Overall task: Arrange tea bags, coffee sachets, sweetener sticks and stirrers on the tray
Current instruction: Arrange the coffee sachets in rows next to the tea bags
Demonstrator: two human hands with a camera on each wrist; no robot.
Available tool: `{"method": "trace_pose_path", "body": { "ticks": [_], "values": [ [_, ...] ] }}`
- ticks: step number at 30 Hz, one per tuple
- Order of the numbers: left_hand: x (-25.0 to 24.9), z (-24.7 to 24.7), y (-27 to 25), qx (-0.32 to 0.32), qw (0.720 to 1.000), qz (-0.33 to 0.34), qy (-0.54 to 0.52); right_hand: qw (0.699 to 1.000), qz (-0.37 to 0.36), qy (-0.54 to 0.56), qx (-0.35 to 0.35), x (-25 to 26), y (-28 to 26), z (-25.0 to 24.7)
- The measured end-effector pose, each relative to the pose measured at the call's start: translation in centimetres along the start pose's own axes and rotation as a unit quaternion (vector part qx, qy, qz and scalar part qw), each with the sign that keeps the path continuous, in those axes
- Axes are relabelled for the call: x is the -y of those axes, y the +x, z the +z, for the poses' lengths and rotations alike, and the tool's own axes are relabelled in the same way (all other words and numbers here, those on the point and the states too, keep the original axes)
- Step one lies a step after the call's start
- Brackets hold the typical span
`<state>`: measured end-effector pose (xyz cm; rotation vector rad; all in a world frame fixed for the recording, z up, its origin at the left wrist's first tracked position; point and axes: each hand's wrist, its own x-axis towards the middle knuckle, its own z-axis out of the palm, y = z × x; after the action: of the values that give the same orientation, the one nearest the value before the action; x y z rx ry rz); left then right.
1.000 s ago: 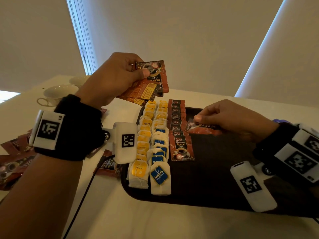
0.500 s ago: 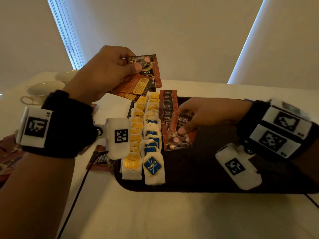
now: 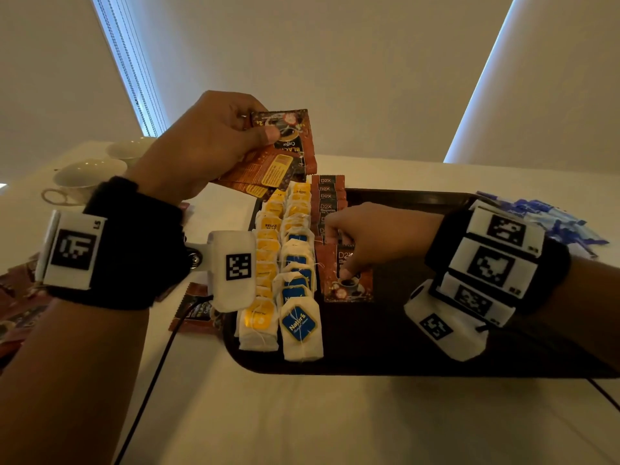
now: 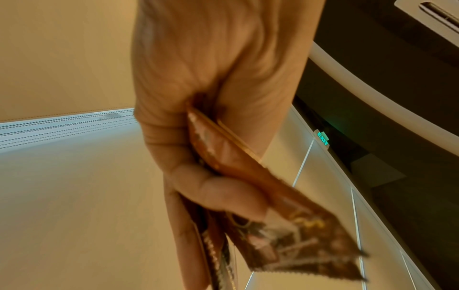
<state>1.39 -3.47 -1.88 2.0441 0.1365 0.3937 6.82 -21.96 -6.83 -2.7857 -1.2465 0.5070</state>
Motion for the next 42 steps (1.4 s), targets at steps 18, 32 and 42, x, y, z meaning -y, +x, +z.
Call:
{"method": "trace_pose_path", "body": {
  "ticks": [18,32,42],
  "values": [
    [0.1,0.0,-0.1,0.003,1.0,0.009,-0.002,0.998,-0.027,0.023,0.044,-1.0,-0.4,1.5],
    [0.2,0.4,0.1,-0.01,0.998,0.027,0.061,0.885,-0.198,0.059,-0.417,3.1,-3.0,-2.4],
    [-0.1,1.4,-0.1,-0.004,0.999,0.035,0.013,0.854,-0.231,-0.067,-0.46,3.9,-1.5,-2.0]
  ]
}}
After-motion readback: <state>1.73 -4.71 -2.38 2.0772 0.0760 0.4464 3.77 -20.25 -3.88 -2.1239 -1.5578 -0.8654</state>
